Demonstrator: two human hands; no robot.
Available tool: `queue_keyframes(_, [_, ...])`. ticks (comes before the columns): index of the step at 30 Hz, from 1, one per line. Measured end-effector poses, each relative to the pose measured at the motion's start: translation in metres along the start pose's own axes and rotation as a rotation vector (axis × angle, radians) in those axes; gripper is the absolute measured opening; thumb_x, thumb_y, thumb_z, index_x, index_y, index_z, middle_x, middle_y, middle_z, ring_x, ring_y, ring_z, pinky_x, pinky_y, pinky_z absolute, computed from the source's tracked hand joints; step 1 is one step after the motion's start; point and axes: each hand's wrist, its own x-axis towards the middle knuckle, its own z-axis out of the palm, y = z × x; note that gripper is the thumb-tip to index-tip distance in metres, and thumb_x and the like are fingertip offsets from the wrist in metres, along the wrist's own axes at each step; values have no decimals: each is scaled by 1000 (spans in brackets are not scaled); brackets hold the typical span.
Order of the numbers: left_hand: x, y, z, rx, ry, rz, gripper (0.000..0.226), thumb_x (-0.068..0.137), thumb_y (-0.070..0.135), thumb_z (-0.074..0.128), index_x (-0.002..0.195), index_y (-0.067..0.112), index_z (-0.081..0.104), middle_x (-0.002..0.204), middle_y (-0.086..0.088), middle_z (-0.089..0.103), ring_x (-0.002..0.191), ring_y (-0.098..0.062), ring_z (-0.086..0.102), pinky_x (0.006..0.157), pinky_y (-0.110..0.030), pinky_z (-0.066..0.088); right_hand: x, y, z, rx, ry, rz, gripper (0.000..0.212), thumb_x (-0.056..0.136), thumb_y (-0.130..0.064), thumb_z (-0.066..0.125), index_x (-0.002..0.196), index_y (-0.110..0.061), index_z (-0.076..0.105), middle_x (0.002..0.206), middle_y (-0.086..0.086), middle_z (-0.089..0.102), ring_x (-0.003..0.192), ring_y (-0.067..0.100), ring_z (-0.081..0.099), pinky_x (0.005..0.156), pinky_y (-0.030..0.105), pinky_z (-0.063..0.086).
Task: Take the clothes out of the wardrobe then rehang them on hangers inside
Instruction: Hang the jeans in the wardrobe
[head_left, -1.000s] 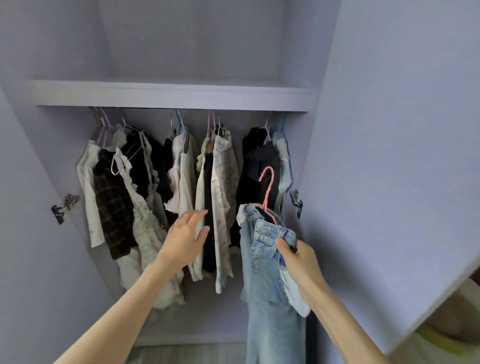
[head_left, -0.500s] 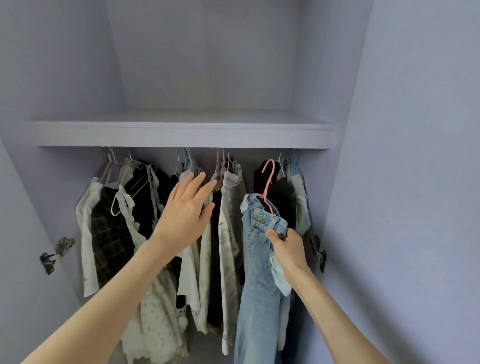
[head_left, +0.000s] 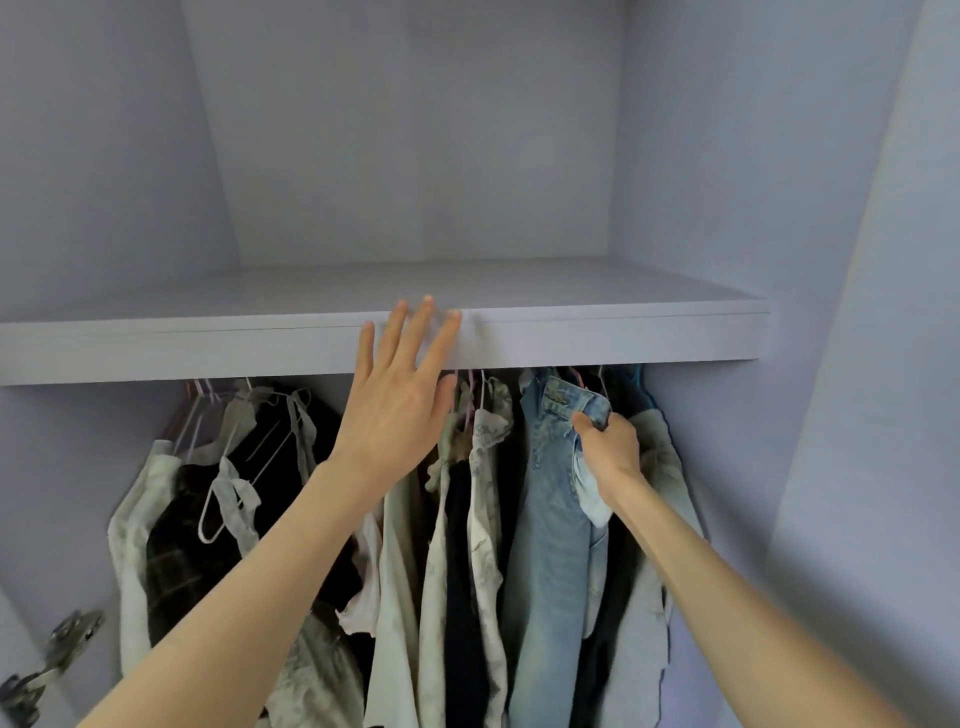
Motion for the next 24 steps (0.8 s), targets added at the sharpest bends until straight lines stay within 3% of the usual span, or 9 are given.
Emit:
queue_keyframes(2, [0,-7,9,23,8,-10,54,93,32,26,145,15,23,150,-15,26,140,-33,18,110,-53,10,14,0,11,-15,11,0,26,91,-22,58,103,0,56,96,12,58,92,26,56,79,33,44])
queue_keyframes(7, [6,-12,16,81,109,17,53,92,27,40,142,13,33,139,-13,39,132,-32,30,110,-59,18,36,10,26,-92,19,12,35,92,-24,56,112,5,52,109,19,59,105,34,56,80,31,41])
queue_keyframes(11, [12,-8,25,61,208,-22,52,91,30,47,139,12,40,132,-16,45,128,-34,34,110,-58,17,44,21,28,-256,33,-13,28,95,-23,52,100,5,51,103,24,60,98,37,56,68,29,36])
queue_keyframes(18, [20,1,37,71,300,-113,50,89,39,48,135,18,47,128,-16,45,125,-34,33,112,-55,12,51,50,16,-400,91,13,33,96,-23,48,114,4,42,102,27,58,94,40,56,65,34,38])
queue_keyframes(24, [20,0,39,98,320,-113,50,88,37,49,135,19,46,128,-15,42,125,-33,33,112,-53,11,70,47,-23,-305,257,123,39,94,-19,51,124,4,42,119,29,55,111,42,52,83,42,43])
